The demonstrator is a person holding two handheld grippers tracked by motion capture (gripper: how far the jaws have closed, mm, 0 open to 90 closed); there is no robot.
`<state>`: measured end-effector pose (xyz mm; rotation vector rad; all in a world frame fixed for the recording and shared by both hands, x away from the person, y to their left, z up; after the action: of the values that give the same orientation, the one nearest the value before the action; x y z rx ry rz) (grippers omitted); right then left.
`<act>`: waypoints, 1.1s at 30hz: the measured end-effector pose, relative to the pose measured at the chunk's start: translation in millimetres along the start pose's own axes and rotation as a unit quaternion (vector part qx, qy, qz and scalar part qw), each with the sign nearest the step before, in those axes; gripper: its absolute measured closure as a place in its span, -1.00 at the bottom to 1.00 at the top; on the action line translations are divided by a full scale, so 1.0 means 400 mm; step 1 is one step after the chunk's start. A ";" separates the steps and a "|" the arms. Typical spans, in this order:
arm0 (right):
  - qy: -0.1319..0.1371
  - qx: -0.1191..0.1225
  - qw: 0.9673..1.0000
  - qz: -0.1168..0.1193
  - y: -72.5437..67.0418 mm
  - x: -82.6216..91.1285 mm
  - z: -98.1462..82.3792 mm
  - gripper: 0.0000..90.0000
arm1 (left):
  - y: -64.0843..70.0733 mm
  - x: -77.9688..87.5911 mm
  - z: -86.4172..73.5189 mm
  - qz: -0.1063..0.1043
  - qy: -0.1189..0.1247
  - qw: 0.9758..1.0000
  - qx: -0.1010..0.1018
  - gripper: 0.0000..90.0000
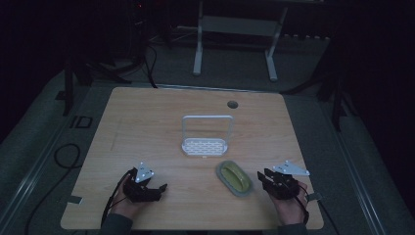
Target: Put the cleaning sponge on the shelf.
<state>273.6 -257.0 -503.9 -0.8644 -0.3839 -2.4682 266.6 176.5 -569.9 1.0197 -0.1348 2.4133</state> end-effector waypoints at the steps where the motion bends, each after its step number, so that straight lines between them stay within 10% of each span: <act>1: 0.000 0.002 1.000 0.001 -0.003 0.000 0.002 0.46 | 0.000 0.000 0.000 0.000 0.000 1.000 0.000 -0.54; 33: -0.029 0.052 0.998 0.015 -0.034 -0.005 0.074 0.25 | 0.002 -0.002 0.001 0.000 0.000 1.000 0.001 -0.57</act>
<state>282.6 -232.8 -484.2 -0.8933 -0.5102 -2.3772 266.9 175.3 -570.1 1.0217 -0.1331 2.4138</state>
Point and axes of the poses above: each handheld gripper's, and its own axes: x roughly backward along the jaws, z roughly out of its top, y roughly to its right, the point moved 1 cm from there along -x, roughly forward along the jaws, and after that the axes turned 8 degrees about x, right-handed, at the moved point
